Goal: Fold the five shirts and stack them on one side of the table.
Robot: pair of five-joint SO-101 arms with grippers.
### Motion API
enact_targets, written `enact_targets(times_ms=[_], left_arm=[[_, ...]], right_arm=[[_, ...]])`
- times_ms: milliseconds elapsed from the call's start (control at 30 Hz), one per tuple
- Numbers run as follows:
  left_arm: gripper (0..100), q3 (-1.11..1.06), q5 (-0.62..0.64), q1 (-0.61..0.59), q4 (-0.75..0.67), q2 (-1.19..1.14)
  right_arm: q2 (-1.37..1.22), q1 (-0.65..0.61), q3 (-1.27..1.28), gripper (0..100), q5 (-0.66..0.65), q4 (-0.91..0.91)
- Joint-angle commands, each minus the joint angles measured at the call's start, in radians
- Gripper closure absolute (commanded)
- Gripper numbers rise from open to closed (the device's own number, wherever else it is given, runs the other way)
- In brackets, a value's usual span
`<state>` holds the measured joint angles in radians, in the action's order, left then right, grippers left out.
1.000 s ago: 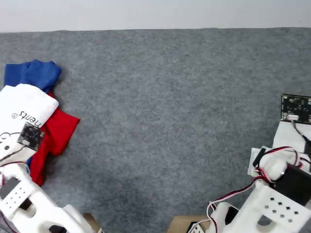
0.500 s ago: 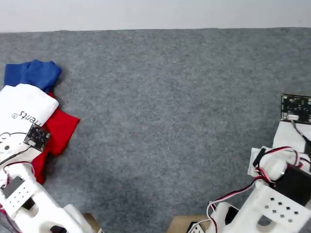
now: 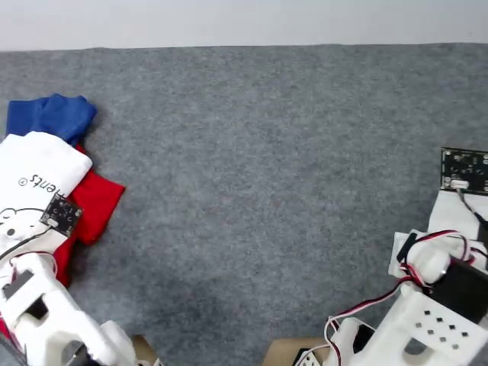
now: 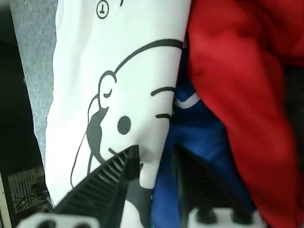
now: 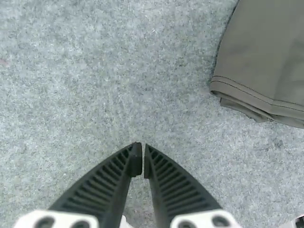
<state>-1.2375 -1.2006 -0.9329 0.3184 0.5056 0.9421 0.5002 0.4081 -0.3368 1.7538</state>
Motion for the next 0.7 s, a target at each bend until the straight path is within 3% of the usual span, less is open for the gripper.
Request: enact_targets(times_ms=[0,167,333,500,667], left_arm=[[88,0.064,-0.008,0.003,-0.021,-0.031],[89,0.094,0.006,0.003,-0.023,-0.038],[99,0.14,0.035,0.003,-0.021,-0.037],[100,0.185,0.04,-0.006,-0.017,-0.025],[100,0.278,0.181,0.008,0.16,0.146]], right_arm=[[0.016,-0.005,-0.005,98.8,0.005,0.039],[0.016,-0.005,-0.005,98.8,0.005,0.039],[0.016,-0.008,-0.005,98.8,0.005,0.039],[0.016,-0.008,-0.005,98.8,0.006,0.039],[0.016,-0.008,-0.005,98.8,0.008,0.039]])
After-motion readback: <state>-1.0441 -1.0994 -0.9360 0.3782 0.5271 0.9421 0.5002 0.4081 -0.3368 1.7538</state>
